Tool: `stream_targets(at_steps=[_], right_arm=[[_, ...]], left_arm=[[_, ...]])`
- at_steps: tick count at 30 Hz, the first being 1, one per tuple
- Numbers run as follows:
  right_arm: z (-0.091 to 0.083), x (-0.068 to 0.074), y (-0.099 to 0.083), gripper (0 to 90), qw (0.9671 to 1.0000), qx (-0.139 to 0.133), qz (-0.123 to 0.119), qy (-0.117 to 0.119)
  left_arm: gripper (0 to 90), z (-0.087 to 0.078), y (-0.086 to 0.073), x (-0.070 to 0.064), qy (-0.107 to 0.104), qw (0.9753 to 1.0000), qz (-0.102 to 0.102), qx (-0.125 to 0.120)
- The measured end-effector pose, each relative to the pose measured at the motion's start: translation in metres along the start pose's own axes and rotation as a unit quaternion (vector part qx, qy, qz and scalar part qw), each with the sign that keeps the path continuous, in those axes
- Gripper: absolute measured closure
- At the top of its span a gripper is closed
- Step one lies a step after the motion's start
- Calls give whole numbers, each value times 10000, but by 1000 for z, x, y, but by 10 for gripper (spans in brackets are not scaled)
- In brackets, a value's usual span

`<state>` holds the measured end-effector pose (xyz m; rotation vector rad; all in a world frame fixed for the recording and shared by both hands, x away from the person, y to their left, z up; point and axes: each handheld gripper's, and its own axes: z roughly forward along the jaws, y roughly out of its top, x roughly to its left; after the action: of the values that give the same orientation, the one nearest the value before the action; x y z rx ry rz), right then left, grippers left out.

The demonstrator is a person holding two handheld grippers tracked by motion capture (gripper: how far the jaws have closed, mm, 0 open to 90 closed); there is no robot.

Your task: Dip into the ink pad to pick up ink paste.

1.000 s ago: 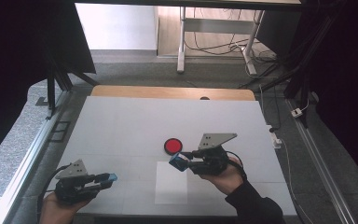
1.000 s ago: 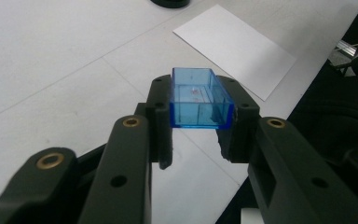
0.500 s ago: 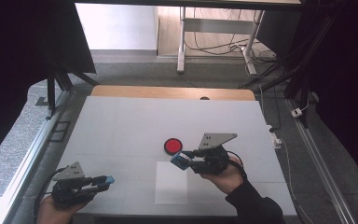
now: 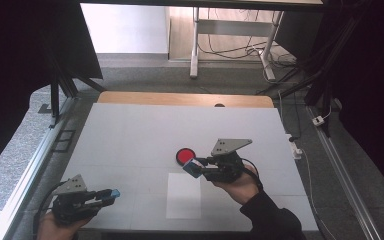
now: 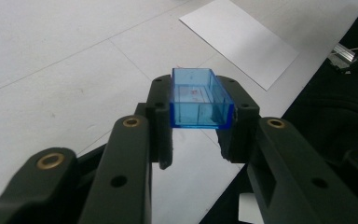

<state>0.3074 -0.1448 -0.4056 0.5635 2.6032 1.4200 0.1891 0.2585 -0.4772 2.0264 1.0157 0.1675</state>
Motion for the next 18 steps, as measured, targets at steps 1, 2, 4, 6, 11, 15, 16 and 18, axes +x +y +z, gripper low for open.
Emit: stream_targets(at_steps=[1, 2, 4, 6, 11, 15, 16, 18], right_arm=[[1, -1, 1, 711, 10000, 10, 22, -34], [2, -3, 1, 711, 10000, 23, 36, -57], [6, -7, 3, 711, 9999, 53, 71, -81], [8, -8, 3, 711, 9999, 74, 56, -96], [17, -14, 5, 712, 9997, 210, -3, -111], [24, -19, 6, 711, 9996, 235, 25, -154], [26, -20, 7, 712, 9996, 246, 29, -161], [29, -22, 8, 711, 9994, 274, 23, -203]], left_arm=[[681, 0, 0, 0, 13, 10000, -3, 3], [681, 0, 0, 0, 19, 10000, -12, 0], [681, -1, -1, 0, 27, 10000, -68, 14], [681, -1, -1, 1, 29, 9999, -102, 8], [681, -1, -1, -1, 32, 10000, -15, 30], [681, 0, -1, -2, 47, 10000, 30, 82], [682, 0, -1, -2, 41, 10000, 28, 78], [681, -1, -1, -2, 35, 10000, 8, 81]])
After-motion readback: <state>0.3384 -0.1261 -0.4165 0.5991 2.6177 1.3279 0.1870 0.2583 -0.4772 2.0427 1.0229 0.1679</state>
